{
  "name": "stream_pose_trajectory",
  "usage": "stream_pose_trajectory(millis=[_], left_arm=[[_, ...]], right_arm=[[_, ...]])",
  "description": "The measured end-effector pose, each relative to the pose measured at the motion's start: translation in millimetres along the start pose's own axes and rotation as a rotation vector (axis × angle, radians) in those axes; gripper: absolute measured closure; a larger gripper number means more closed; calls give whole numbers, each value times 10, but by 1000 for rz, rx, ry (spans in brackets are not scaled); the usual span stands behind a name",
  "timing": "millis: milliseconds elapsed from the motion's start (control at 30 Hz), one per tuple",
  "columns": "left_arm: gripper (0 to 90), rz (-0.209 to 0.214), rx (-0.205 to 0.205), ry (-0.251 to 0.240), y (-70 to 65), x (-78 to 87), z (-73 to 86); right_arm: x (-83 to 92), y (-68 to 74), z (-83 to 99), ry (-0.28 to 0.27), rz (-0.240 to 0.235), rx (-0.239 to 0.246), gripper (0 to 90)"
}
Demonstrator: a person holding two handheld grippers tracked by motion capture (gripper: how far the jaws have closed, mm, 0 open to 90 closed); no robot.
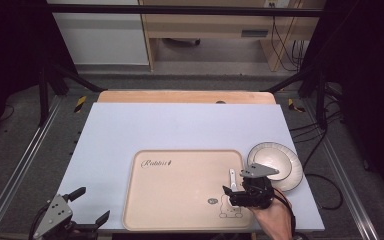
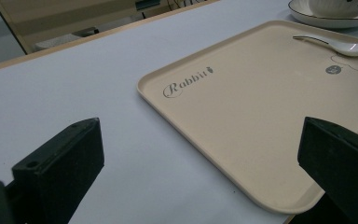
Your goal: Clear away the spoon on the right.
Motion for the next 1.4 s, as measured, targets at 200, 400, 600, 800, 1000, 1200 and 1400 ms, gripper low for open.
stream_pose_trajectory(millis=[200, 400, 600, 800, 1000, 1200, 1400], left_arm=[[0, 1, 0, 0, 0, 0, 0], [0, 1, 0, 1, 0, 0, 1], [0, 1, -1, 1, -1, -1, 0], [0, 1, -1, 1, -2, -1, 1], [0, 1, -2, 1, -3, -2, 1], [0, 1, -3, 2, -4, -2, 1], [0, 1, -3, 2, -4, -3, 1]], right_arm=[[57, 16, 21, -16, -18, -17, 109], [109, 7, 65, -20, -4, -17, 58], [147, -10, 121, -13, 9, -14, 46], [191, -19, 128, -30, 22, -9, 23], [234, -16, 142, -47, -3, -40, 7], [297, -79, 181, -59, 31, -56, 0], [355, -132, 199, -77, 55, -65, 0]])
Point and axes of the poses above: each handheld gripper's, and its own axes: x roughly backward along the jaws, z roughly out of its underside, y roughly to its left, the point moved 9 cm from there along -x, roughly forward along the jaws, and after that the axes turned 4 degrees about -x, right-handed, at the moved point
